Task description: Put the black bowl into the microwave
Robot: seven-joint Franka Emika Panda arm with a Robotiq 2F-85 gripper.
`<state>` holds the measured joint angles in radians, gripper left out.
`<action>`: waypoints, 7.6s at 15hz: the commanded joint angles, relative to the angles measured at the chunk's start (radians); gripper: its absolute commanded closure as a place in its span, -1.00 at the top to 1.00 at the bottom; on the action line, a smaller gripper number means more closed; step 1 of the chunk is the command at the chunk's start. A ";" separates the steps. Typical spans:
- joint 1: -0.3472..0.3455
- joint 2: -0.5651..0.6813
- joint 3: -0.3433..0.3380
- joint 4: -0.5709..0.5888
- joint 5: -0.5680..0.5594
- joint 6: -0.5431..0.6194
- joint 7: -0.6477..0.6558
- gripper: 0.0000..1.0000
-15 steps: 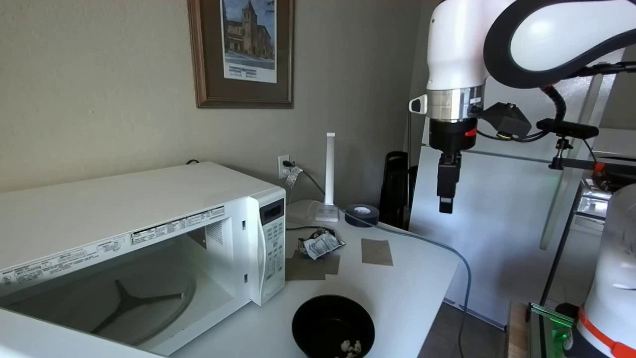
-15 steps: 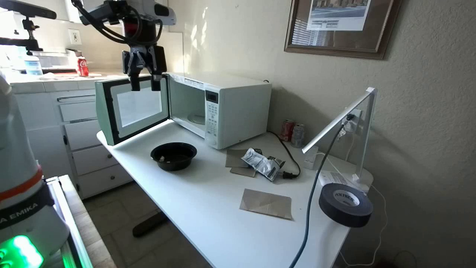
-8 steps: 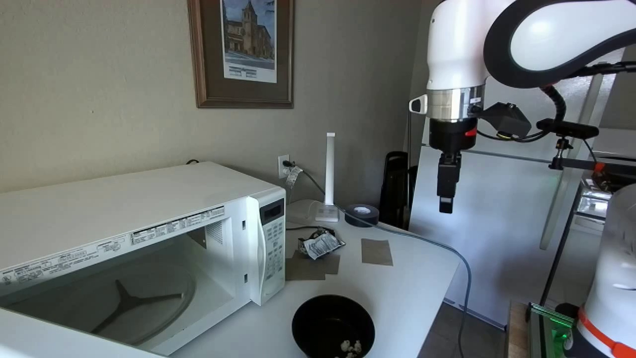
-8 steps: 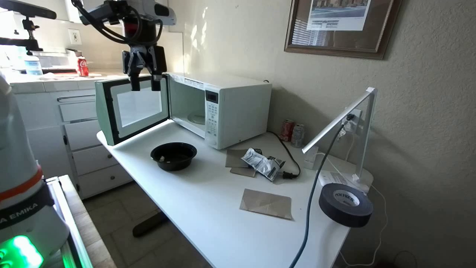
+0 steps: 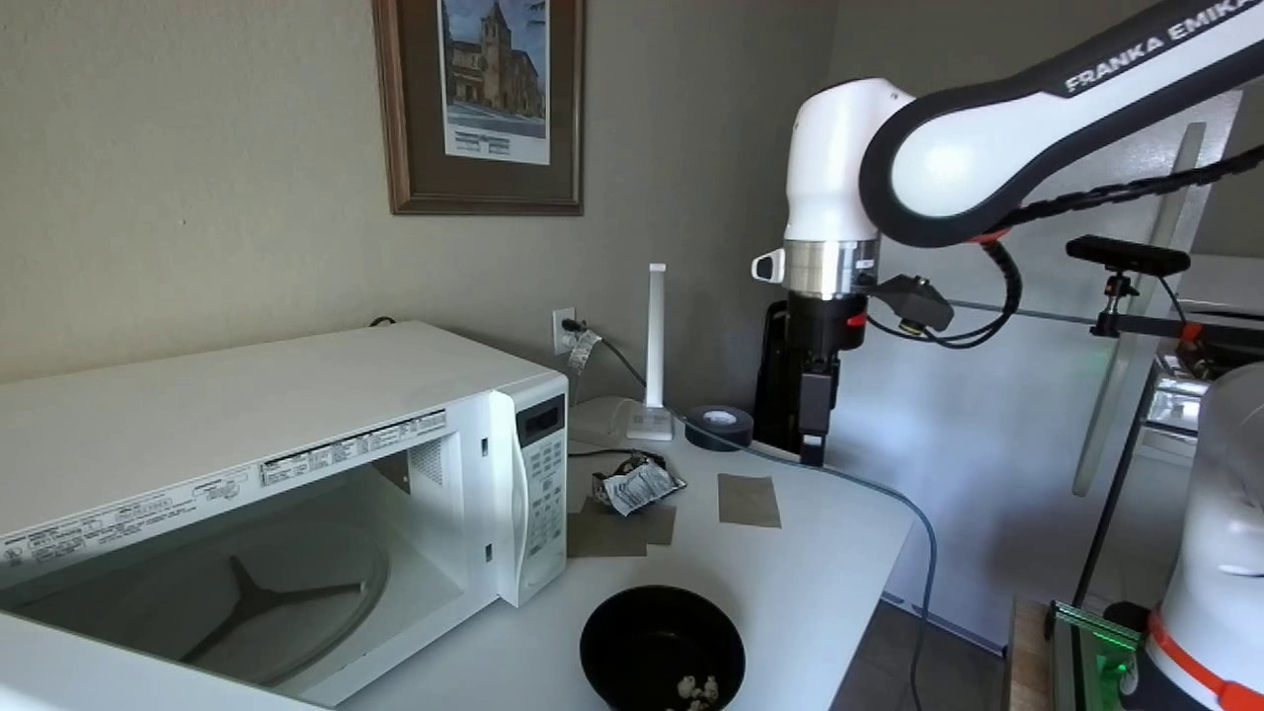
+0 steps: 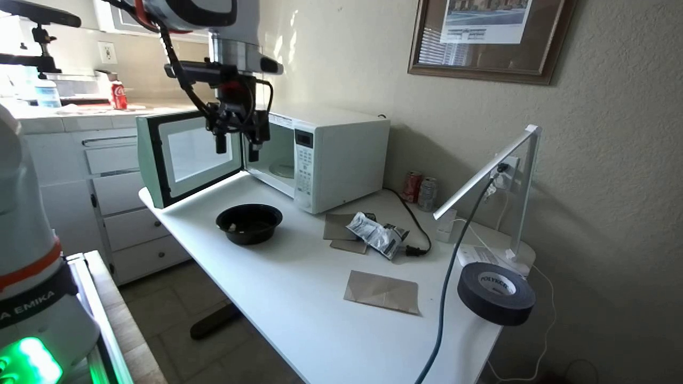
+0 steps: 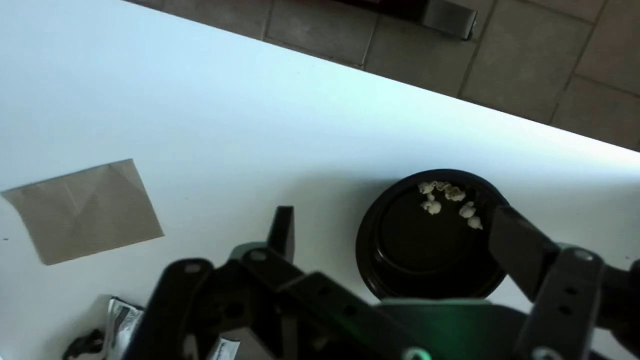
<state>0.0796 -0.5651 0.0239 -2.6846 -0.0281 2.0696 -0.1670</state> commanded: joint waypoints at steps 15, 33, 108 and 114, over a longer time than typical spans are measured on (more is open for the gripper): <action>0.053 0.587 -0.024 0.046 0.355 0.584 -0.195 1.00; -0.034 0.741 0.066 0.114 0.502 0.603 -0.249 1.00; 0.206 1.190 0.191 0.753 0.747 0.905 0.375 -0.97; 0.206 1.230 0.216 0.798 0.755 0.968 0.483 -0.97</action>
<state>0.2801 0.6098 0.2341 -1.9579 0.7488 3.0108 0.2670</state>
